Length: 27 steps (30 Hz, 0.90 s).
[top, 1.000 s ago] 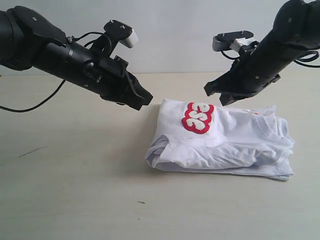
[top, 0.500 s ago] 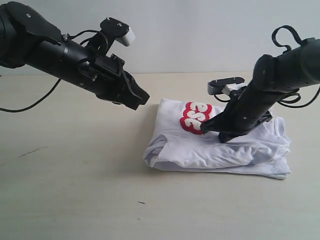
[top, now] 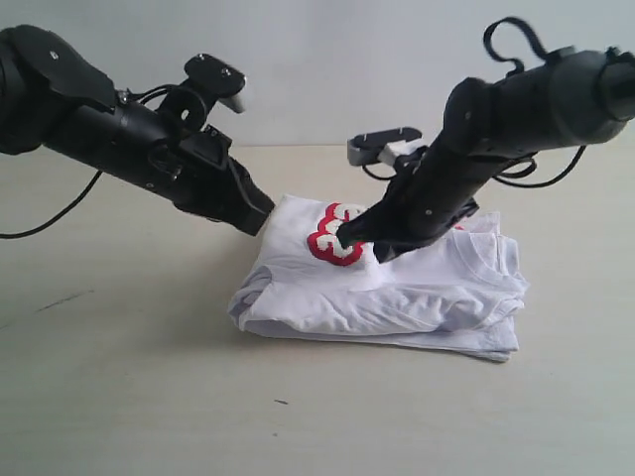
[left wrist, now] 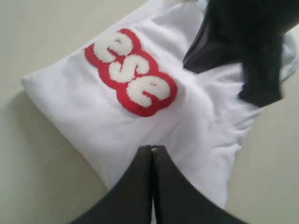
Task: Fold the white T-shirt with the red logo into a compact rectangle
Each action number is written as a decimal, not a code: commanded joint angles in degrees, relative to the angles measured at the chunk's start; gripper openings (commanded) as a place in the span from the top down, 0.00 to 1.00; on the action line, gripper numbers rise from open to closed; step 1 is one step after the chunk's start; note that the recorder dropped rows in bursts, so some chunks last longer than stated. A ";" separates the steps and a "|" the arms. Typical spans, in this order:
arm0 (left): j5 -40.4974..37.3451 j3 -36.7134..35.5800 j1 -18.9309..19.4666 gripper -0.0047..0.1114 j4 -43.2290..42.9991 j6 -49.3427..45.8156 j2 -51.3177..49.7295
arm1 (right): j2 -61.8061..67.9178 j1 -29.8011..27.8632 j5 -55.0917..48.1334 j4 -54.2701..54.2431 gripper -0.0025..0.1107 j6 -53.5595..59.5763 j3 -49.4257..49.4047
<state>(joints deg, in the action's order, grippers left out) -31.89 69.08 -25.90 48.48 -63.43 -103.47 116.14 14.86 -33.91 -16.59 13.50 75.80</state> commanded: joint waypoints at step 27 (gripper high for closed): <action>0.68 -1.16 2.10 0.96 4.14 -0.89 -8.27 | -0.19 -8.98 13.48 7.60 0.98 -5.17 -11.86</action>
<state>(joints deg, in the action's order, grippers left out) -30.91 68.18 -22.99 49.37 -62.10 -111.10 113.91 6.16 -21.33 -9.17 8.34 63.75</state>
